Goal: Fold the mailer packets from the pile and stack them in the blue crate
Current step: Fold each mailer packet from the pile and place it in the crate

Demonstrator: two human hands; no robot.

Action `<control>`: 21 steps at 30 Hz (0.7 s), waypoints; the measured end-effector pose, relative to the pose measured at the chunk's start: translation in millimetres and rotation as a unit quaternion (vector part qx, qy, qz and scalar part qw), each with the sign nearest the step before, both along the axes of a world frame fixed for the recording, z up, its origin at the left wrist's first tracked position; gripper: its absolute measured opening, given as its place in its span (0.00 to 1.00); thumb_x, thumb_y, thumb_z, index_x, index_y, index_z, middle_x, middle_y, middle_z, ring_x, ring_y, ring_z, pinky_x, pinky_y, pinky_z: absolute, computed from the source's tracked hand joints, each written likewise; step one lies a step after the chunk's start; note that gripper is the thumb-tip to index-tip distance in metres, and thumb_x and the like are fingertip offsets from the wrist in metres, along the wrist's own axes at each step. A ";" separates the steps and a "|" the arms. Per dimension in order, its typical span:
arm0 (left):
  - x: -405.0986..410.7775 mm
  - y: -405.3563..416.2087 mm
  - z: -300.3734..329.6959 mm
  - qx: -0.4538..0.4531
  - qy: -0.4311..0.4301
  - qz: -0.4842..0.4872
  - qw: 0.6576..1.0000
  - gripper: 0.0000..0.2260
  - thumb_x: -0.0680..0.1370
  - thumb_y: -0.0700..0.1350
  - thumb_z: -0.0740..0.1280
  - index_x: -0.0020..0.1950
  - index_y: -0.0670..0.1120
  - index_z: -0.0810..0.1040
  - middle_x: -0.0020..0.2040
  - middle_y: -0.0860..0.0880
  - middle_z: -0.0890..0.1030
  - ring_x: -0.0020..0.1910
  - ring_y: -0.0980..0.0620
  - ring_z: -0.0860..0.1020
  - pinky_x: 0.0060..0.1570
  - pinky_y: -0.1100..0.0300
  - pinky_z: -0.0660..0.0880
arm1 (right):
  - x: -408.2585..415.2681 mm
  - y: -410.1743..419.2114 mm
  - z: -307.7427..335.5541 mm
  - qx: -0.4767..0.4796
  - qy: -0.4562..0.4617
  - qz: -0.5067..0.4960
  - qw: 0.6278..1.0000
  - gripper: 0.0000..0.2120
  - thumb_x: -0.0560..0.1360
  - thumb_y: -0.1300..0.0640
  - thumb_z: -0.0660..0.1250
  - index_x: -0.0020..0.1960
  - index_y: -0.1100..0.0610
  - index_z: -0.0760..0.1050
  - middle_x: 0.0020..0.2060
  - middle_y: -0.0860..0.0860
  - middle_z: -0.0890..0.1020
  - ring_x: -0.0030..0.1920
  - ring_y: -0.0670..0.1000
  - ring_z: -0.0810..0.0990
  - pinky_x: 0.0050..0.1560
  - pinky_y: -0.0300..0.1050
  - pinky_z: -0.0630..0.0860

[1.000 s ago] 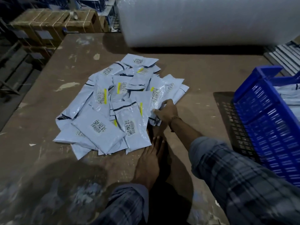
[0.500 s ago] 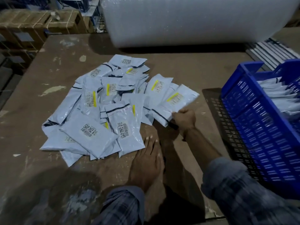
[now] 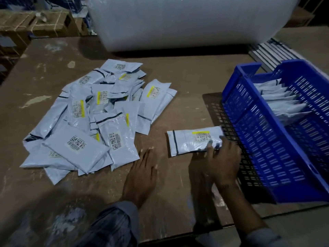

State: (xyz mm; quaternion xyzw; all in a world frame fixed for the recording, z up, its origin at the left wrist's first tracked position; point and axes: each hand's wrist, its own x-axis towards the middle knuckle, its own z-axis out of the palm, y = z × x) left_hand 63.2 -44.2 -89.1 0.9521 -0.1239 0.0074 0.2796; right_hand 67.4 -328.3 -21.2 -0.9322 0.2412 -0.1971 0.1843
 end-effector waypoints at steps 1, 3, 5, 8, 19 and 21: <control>-3.0 0.2 2.6 -0.008 -0.012 -0.007 1.000 0.26 0.87 0.54 0.51 0.86 0.50 0.58 0.84 0.53 0.61 0.83 0.49 0.61 0.81 0.57 0.59 | 8.9 -9.7 -4.6 -0.022 0.033 0.036 0.999 0.25 0.82 0.45 0.65 0.75 0.55 0.69 0.68 0.61 0.74 0.68 0.63 0.70 0.66 0.57 0.69; -12.5 -5.3 14.9 -0.035 -0.032 0.006 0.999 0.25 0.87 0.52 0.54 0.83 0.47 0.65 0.80 0.49 0.71 0.77 0.48 0.71 0.78 0.68 0.55 | 24.3 -24.6 -16.9 -0.063 0.125 0.114 0.984 0.31 0.83 0.40 0.58 0.82 0.50 0.60 0.79 0.60 0.62 0.78 0.64 0.60 0.75 0.62 0.62; -18.6 -15.0 29.5 -0.063 -0.028 0.059 0.996 0.23 0.88 0.54 0.55 0.79 0.45 0.72 0.74 0.46 0.78 0.70 0.49 0.76 0.74 0.68 0.63 | 31.7 -32.3 -29.2 -0.068 0.193 0.173 0.963 0.33 0.83 0.37 0.54 0.84 0.46 0.53 0.83 0.59 0.53 0.81 0.64 0.53 0.78 0.64 0.58; -13.9 -32.7 43.9 -0.066 -0.049 0.060 0.995 0.22 0.89 0.55 0.53 0.80 0.49 0.71 0.78 0.52 0.74 0.75 0.52 0.74 0.74 0.58 0.70 | 25.8 -35.3 -34.4 -0.059 0.207 0.187 0.959 0.33 0.82 0.37 0.59 0.84 0.45 0.55 0.83 0.58 0.53 0.81 0.64 0.55 0.79 0.64 0.58; 39.5 -117.8 21.6 0.074 -0.016 0.030 0.997 0.29 0.88 0.59 0.45 0.85 0.46 0.59 0.86 0.45 0.56 0.85 0.45 0.56 0.81 0.45 0.59 | -9.6 -31.6 -10.5 -0.064 0.104 0.190 0.974 0.24 0.82 0.41 0.57 0.71 0.53 0.75 0.68 0.58 0.74 0.66 0.61 0.72 0.67 0.58 0.69; 38.7 -123.4 11.5 0.118 -0.009 0.024 0.993 0.28 0.88 0.56 0.45 0.85 0.44 0.60 0.86 0.42 0.57 0.85 0.43 0.55 0.80 0.41 0.60 | 8.9 -36.9 -15.2 -0.050 0.120 0.218 0.967 0.25 0.83 0.41 0.54 0.74 0.54 0.71 0.74 0.59 0.70 0.73 0.61 0.68 0.72 0.59 0.67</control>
